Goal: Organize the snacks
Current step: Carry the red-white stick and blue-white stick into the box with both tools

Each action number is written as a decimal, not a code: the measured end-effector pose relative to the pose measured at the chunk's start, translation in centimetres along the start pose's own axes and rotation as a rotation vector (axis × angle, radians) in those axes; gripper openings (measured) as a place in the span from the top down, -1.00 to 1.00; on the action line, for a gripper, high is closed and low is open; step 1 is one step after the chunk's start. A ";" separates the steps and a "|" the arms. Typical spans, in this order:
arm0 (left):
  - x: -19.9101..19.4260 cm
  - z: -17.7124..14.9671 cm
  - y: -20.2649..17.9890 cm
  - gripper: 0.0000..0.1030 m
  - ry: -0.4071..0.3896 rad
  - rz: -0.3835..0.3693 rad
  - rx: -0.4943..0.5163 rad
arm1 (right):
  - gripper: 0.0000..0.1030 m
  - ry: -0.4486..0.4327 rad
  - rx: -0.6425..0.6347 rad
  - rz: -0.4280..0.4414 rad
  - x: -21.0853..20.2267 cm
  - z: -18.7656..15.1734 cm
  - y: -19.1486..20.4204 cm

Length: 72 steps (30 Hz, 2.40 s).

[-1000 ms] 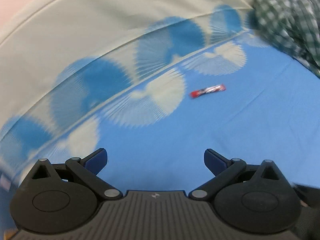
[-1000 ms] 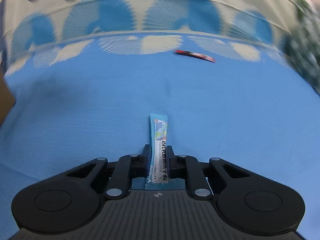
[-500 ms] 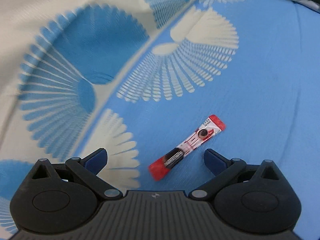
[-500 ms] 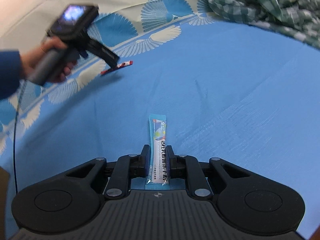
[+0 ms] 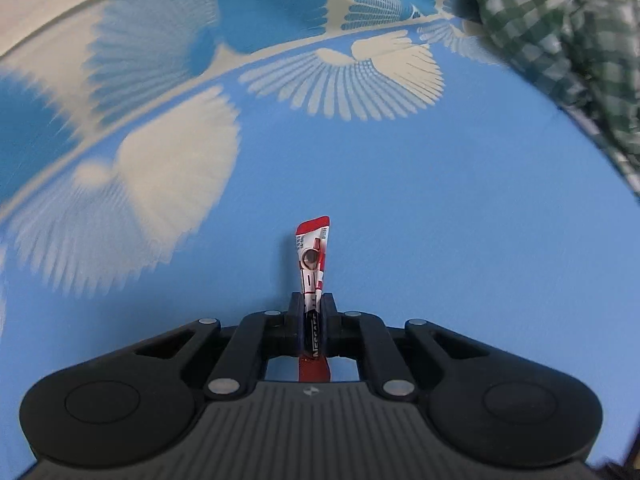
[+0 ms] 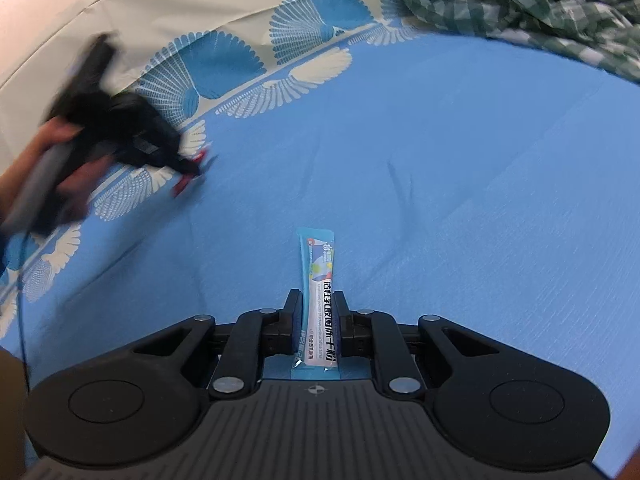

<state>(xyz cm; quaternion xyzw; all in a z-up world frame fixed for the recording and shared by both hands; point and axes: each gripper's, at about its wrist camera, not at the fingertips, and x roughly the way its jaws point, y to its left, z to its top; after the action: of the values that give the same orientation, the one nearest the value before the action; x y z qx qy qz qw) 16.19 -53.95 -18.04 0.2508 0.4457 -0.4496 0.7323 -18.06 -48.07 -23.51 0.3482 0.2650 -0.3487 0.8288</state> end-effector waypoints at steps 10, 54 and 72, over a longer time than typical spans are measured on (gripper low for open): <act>-22.4 -15.7 -1.0 0.84 -0.112 0.005 -0.149 | 0.70 -0.021 -0.055 0.093 -11.5 -0.2 4.6; -54.6 -51.3 4.6 0.83 -0.346 0.294 -0.525 | 0.70 0.166 -0.604 0.499 -35.0 -16.1 26.9; -51.9 -48.8 12.8 0.83 -0.323 0.323 -0.618 | 0.70 0.209 -0.655 0.485 -29.9 -15.6 34.2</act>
<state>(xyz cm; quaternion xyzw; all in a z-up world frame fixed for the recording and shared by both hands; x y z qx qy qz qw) -3.63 12.11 3.81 0.0111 0.3938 -0.2065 0.8956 -13.47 -6.81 0.71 0.1522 0.3548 -0.0035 0.9225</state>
